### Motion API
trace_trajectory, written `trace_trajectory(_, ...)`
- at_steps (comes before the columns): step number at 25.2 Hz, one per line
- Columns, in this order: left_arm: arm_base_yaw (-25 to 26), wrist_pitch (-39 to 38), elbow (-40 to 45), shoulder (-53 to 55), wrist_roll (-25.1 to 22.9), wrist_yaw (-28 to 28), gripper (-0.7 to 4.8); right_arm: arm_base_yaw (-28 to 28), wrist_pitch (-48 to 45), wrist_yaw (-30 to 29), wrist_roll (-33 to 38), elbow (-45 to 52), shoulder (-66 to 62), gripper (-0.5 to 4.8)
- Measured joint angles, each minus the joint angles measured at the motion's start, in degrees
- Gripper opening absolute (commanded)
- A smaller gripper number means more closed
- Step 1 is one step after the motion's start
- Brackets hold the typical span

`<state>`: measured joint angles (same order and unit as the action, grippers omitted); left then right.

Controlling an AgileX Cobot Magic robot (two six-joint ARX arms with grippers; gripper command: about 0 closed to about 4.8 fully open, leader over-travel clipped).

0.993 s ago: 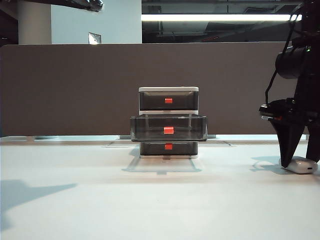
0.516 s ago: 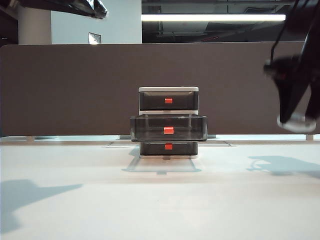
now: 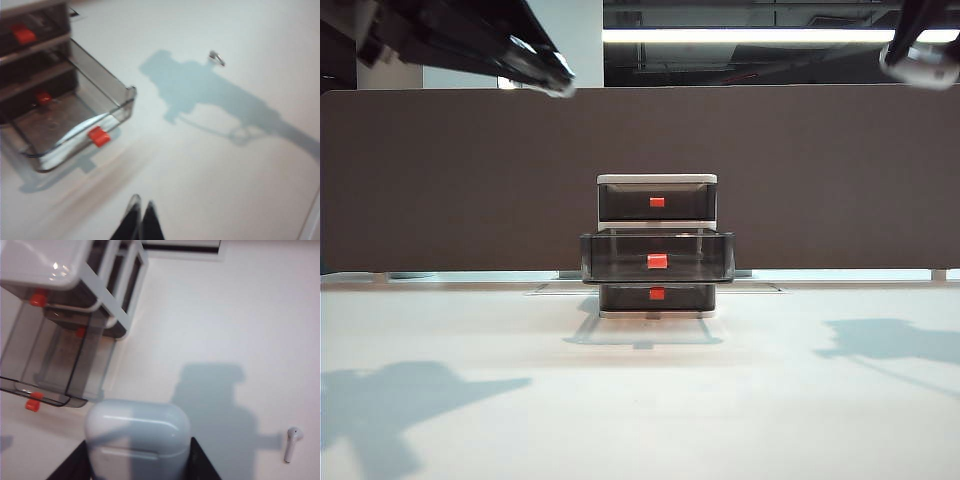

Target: Pick up the earphone case on the table, open the lid, insert the wireless earphone on the table into it, close the lid, put the earphone case into the second layer of the drawer, and finally close the drawer.

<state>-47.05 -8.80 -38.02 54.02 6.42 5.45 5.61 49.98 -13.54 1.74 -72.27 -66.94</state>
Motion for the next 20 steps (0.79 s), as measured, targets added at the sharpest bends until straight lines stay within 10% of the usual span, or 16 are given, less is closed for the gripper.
trace_trajectory(12,-3.6,11.6,8.7,1.0,4.2,0.0,-0.06,0.6,-7.1,-3.7,4.0,5.7,6.0,1.48)
trace_trajectory(20,-3.6,14.2,8.8,2.4,4.8,0.0,-0.06,10.4,-22.1,-4.0,9.2,20.3,8.2,1.48)
